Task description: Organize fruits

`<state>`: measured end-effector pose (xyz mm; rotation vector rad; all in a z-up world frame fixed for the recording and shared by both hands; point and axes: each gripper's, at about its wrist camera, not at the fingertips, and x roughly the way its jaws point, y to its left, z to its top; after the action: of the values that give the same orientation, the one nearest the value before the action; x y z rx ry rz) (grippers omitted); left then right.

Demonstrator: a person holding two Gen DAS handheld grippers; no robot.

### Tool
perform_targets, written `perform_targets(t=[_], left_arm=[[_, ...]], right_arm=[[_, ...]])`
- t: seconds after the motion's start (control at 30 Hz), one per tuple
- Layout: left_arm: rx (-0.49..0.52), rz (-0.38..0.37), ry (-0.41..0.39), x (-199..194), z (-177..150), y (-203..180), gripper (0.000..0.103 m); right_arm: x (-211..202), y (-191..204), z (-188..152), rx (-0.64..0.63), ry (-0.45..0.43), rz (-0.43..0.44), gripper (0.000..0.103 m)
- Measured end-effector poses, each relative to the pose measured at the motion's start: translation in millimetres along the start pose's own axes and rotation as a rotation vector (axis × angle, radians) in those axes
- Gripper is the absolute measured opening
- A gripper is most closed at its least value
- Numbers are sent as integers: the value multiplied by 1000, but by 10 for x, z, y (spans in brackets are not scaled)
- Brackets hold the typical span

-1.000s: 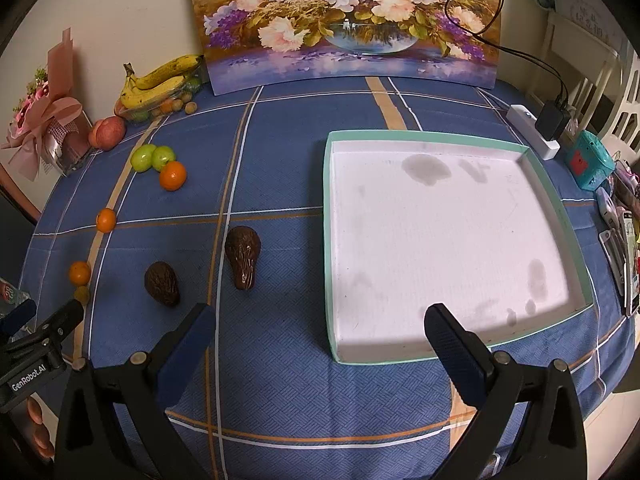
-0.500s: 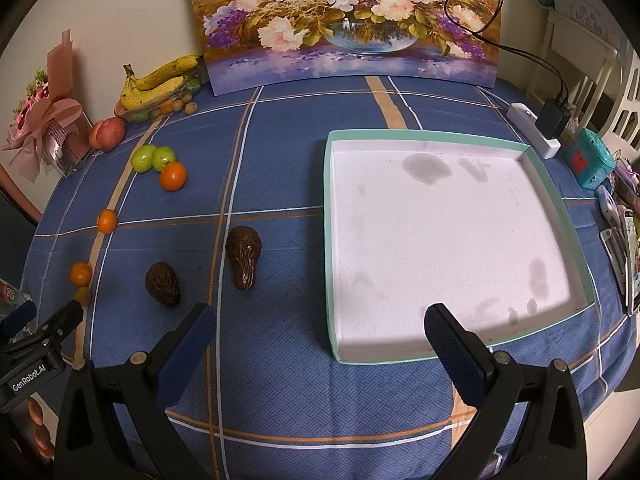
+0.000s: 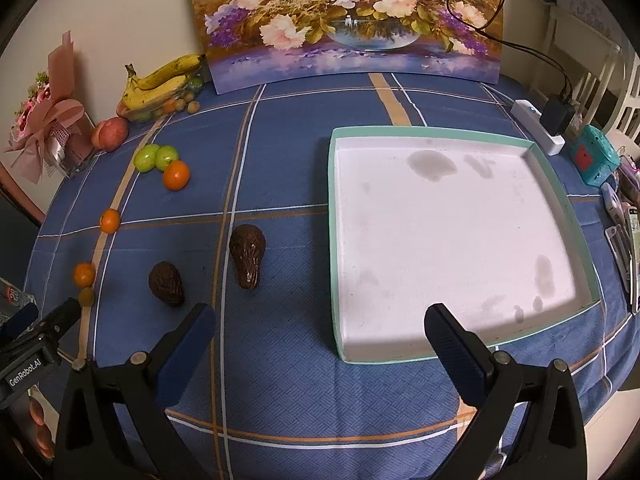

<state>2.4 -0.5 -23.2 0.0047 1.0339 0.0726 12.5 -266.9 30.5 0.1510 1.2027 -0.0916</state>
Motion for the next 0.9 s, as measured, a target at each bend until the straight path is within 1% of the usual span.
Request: perform_targets(t=[0.1, 0.23, 0.33, 0.47, 0.57, 0.63, 0.7, 0.8, 0.9], left_arm=[[-23, 1, -20, -57, 13, 96, 103], [-99, 22, -42, -139, 38, 372, 103], [-145, 27, -48, -175, 24, 569, 103], [-169, 19, -35, -192, -49, 712, 103], [-159, 1, -4, -151, -128, 701, 103], [-142, -13, 19, -110, -216, 677, 103], [-125, -20, 44, -74, -312, 641, 103], [-109, -20, 76, -12, -444, 608, 102], [-105, -35, 94, 45, -550, 582, 99]], right_arm=[[-11, 18, 30, -5, -15, 25, 103], [-26, 107, 79, -42, -35, 22, 103], [-34, 197, 122, -74, -56, 46, 103], [-42, 357, 152, -132, -86, 82, 103], [3, 472, 159, -163, -77, 136, 102], [42, 534, 162, -171, -65, 173, 100], [102, 574, 160, -170, -39, 209, 92], [206, 632, 153, -167, -1, 260, 85], [311, 710, 145, -183, 35, 291, 79]])
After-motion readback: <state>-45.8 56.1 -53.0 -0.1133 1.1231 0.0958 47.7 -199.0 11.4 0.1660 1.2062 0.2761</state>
